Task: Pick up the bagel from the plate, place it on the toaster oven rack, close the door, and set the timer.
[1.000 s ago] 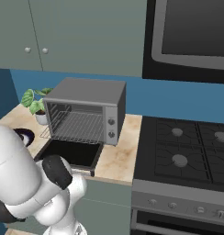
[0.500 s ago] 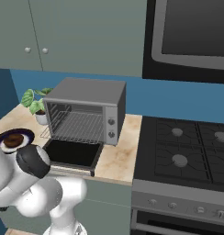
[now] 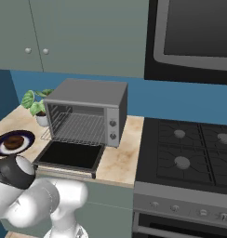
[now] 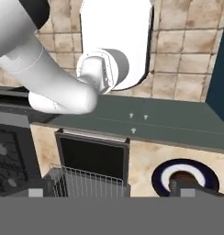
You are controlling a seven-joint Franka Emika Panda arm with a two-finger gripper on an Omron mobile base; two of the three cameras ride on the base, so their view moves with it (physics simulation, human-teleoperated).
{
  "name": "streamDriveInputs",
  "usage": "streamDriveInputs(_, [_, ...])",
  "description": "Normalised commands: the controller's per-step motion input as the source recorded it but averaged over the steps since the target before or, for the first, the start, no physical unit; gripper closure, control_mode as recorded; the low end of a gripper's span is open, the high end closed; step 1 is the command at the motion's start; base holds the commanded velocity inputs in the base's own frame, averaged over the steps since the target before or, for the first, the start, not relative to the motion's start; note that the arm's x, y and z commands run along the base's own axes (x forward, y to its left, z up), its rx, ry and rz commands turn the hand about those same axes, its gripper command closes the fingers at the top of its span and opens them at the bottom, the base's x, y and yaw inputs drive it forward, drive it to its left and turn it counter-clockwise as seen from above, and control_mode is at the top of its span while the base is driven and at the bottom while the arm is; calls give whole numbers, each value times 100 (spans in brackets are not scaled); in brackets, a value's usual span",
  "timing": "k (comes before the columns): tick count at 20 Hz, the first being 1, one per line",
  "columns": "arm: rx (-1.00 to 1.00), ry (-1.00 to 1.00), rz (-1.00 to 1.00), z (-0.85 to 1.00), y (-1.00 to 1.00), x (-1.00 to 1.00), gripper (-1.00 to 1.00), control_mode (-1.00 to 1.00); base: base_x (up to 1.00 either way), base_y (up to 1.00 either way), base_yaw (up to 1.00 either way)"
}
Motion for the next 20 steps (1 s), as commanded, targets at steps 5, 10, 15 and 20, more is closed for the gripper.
streamDriveInputs(5, [-9,0,0,-100,-7,52,-100,-100,0,0,0])
streamDriveInputs(10, [4,3,0,-82,-15,61,-100,-100,0,0,0])
streamDriveInputs(15, [15,10,3,-55,-6,77,-100,-100,0,0,0])
streamDriveInputs(20, [4,24,0,-33,29,92,-100,-100,0,0,0])
